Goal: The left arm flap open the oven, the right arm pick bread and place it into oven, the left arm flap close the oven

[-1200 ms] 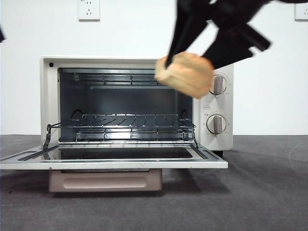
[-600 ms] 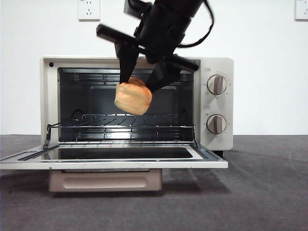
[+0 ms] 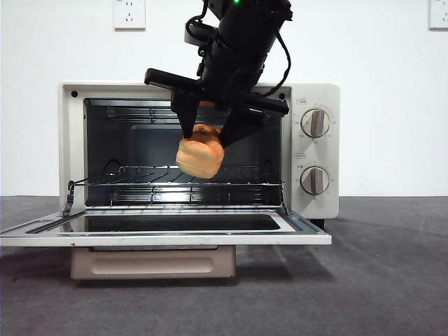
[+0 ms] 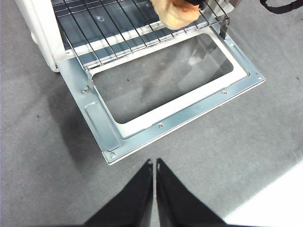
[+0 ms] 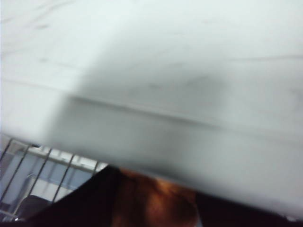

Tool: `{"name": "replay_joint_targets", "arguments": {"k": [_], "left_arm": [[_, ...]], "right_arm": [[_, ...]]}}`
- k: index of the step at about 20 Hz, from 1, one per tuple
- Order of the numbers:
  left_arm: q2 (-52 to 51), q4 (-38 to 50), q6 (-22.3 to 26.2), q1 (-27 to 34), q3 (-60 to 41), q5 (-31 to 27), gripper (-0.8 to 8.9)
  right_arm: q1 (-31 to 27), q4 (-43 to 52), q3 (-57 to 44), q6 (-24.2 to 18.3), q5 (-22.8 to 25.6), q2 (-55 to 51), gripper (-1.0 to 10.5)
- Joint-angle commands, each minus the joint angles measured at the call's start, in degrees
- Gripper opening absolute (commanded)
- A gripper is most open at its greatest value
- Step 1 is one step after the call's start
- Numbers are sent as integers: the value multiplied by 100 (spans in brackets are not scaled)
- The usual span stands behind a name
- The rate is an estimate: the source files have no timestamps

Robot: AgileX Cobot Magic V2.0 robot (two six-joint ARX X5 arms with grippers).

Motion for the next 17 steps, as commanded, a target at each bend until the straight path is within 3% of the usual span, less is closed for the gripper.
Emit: {"name": "replay_joint_targets", "arguments": {"k": [1,9,17], "left_arm": [[20,31,9,-17,35,-9,16],[20,28,9,-17,37,-9,16],[22,72,11,-17,35,-9,16]], "right_arm": [[57,-9,140,57,52,107,290],[57,-111,140,57,57,105,397],[258,-509,140,-120,55,-535,397]]}}
